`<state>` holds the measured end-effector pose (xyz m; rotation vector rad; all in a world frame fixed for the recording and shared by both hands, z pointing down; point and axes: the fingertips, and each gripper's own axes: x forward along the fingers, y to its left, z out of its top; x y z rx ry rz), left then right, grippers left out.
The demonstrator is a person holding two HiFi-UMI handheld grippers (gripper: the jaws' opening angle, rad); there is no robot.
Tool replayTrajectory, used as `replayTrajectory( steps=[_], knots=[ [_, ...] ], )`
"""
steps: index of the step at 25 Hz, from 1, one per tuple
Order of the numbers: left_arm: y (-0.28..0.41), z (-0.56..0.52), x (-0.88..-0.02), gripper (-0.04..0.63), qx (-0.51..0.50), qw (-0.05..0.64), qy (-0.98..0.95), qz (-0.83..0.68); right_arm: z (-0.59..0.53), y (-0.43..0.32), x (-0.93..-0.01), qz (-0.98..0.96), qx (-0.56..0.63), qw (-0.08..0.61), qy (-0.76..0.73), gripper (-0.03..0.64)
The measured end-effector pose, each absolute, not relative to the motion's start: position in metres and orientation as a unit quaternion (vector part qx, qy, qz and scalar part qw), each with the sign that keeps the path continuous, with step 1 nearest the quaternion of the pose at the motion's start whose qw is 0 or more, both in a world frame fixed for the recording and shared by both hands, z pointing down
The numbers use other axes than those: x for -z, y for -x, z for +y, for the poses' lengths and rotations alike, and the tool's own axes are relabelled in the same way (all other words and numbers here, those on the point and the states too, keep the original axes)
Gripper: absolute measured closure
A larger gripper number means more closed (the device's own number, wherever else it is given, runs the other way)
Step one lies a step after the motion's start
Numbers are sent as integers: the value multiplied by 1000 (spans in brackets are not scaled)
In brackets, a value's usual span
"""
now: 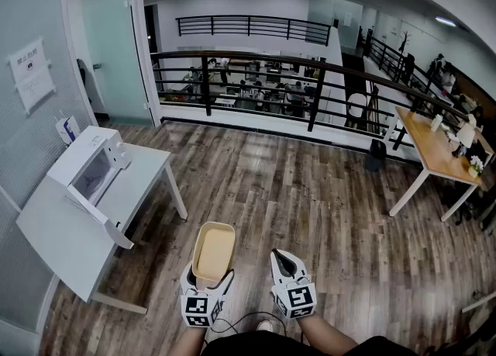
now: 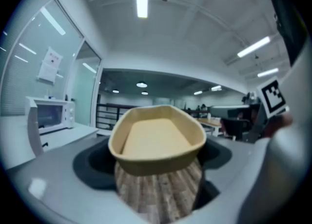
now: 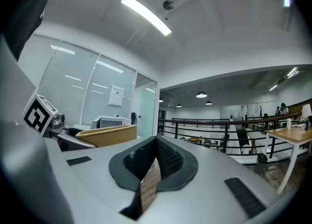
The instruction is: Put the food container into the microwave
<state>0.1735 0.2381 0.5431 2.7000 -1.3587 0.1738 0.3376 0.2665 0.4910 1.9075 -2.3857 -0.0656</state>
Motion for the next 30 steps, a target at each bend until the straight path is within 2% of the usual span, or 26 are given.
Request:
replayTrajectory(
  steps=[9, 17, 24, 30],
  knots=[
    [-166, 232, -535, 100, -47, 52, -889, -452, 261, -329, -485, -784, 36, 47, -618, 611],
    [-168, 224, -532, 100, -53, 49, -884, -462, 251, -326, -478, -797, 22, 4, -604, 611],
    [-182, 217, -536, 100, -38, 87, -877, -471, 245, -355, -483, -803, 21, 7, -595, 611],
    [-191, 209, -532, 100, -36, 79, -863, -499, 234, -376, -485, -818, 25, 8, -574, 611]
  ],
)
